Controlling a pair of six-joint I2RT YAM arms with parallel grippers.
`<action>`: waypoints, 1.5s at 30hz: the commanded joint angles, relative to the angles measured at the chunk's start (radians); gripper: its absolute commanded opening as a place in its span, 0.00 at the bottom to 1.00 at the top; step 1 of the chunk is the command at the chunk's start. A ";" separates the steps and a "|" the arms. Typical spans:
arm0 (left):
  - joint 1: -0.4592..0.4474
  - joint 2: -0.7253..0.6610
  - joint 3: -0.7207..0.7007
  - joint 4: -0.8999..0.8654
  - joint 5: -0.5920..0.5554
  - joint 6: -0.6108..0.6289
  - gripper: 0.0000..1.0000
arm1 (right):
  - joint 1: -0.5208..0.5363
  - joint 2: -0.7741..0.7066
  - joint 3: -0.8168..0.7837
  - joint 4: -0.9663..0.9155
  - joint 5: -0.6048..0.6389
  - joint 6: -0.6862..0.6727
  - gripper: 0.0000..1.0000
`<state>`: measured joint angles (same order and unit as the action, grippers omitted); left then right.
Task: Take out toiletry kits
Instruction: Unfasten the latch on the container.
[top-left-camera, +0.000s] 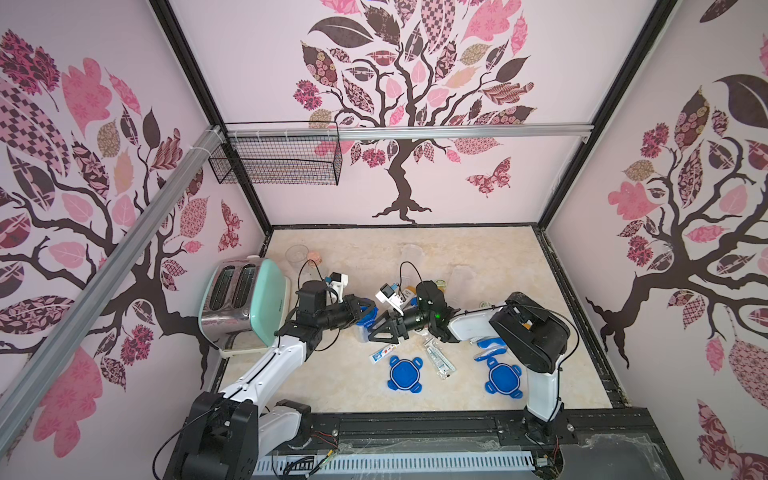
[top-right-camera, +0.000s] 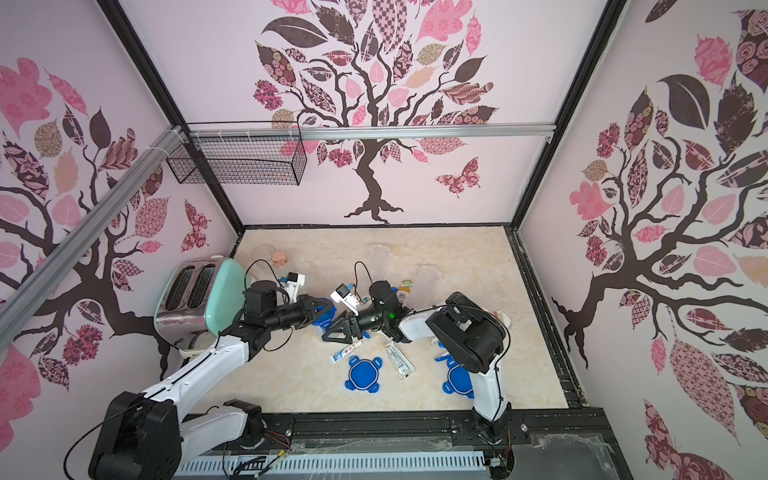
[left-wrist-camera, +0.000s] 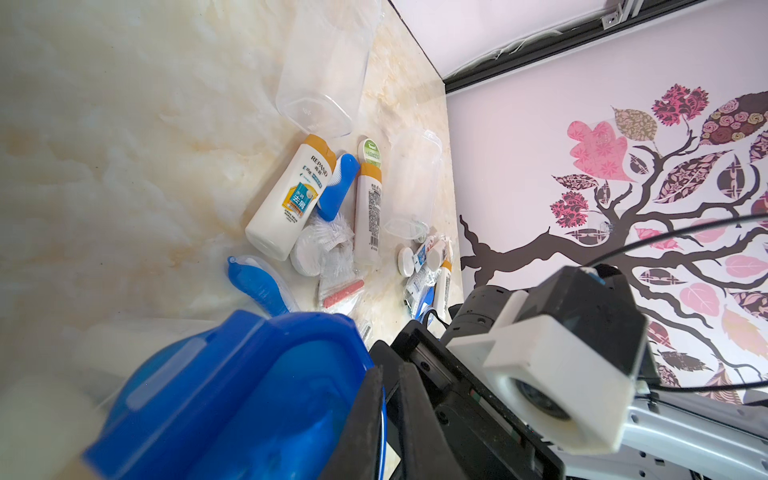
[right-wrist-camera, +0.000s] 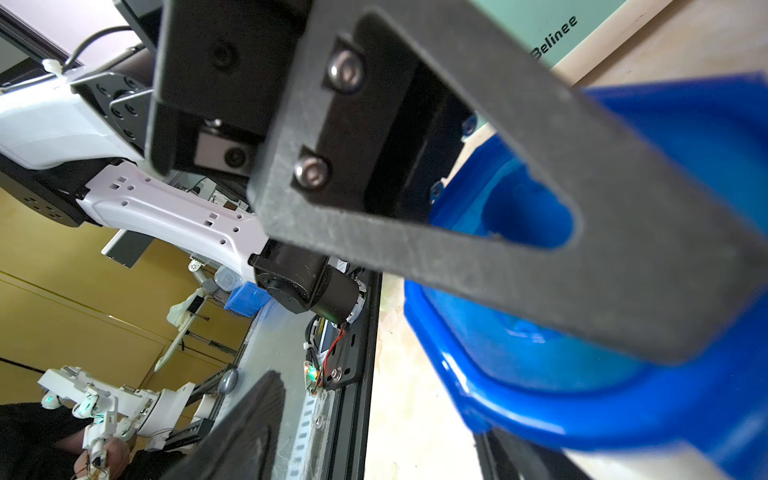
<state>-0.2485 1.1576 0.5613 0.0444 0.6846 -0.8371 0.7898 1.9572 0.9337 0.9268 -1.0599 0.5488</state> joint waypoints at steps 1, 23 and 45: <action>-0.005 0.047 -0.071 -0.161 -0.074 0.021 0.14 | 0.017 -0.018 0.011 0.151 -0.004 -0.059 0.72; -0.005 0.062 -0.071 -0.162 -0.077 0.032 0.14 | 0.032 0.051 -0.073 0.620 -0.001 -0.188 0.70; -0.005 0.026 0.018 -0.231 -0.070 0.047 0.19 | 0.034 -0.047 -0.227 0.557 0.004 -0.211 0.76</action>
<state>-0.2516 1.1599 0.5999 -0.0071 0.6868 -0.8249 0.8158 1.9499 0.7197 1.4250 -1.0290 0.3504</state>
